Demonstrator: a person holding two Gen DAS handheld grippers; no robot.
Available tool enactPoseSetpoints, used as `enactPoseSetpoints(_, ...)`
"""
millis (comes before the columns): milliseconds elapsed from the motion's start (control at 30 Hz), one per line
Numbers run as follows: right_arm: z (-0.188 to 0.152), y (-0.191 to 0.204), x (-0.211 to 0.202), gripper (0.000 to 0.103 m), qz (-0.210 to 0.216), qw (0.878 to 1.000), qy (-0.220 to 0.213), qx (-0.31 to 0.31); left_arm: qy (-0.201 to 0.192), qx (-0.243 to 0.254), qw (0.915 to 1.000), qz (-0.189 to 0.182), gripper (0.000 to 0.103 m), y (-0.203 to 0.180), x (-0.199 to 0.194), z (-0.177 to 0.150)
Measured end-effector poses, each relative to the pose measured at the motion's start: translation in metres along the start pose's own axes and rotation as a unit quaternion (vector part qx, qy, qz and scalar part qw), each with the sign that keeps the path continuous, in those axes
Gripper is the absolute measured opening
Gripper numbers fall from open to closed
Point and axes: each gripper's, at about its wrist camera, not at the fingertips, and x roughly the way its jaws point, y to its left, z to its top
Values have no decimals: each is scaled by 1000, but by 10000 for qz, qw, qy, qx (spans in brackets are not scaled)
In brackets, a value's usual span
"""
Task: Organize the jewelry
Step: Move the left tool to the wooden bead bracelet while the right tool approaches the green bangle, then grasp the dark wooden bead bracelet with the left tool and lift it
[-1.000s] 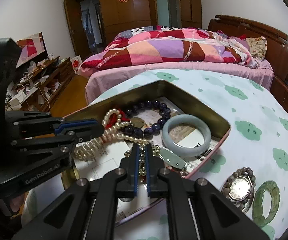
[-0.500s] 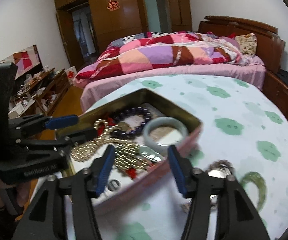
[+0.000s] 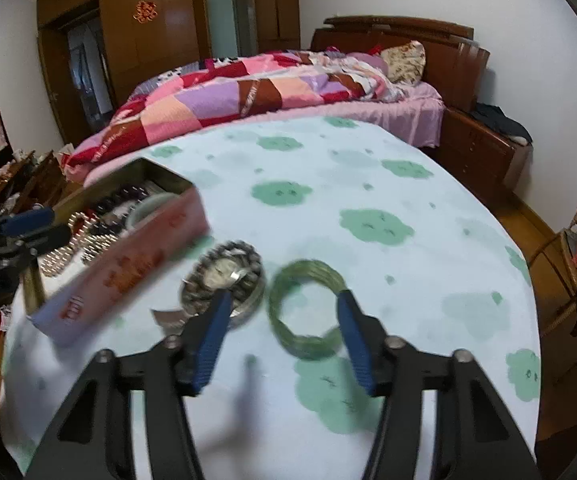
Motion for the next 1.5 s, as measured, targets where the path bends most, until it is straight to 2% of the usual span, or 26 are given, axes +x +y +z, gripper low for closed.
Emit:
enactPoseSetpoints(267, -8, -3, 13, 45, -9, 9993, 292, -230, -46, 421, 9985, -339, 53, -48, 12, 12)
enactPoseSetpoints(433, -11, -3, 17, 38, -271, 9972, 399, -566, 27, 581, 9964, -623, 53, -70, 24, 17)
enactPoseSetpoints(467, -12, -8, 17, 37, -199, 9977, 424, -496, 48, 647, 9957, -657, 52, -76, 27, 18)
enactPoseSetpoints(600, -17, -15, 15, 29, -189, 9979, 457, -410, 212, 781, 9930, -859, 36, -92, 44, 23)
enactPoseSetpoints(733, -20, -19, 15, 27, -140, 9983, 501, -259, 387, 770, 9933, -775, 32, -98, 66, 27)
enactPoseSetpoints(833, -21, -23, 15, 27, -74, 9985, 514, -174, 536, 723, 9918, -902, 32, -100, 78, 29)
enactPoseSetpoints(1133, -22, -33, -3, 27, -185, 9996, 89, 215, 668, 558, 9922, -894, 32, -100, 90, 29)
enactPoseSetpoints(1467, -18, -25, 0, 28, -221, 9997, 105, -15, 724, 536, 9919, -893, 32, -100, 97, 30)
enactPoseSetpoints(1500, -19, -25, 0, 28, -229, 9997, 109, -19, 709, 557, 9919, -891, 29, -100, 96, 29)
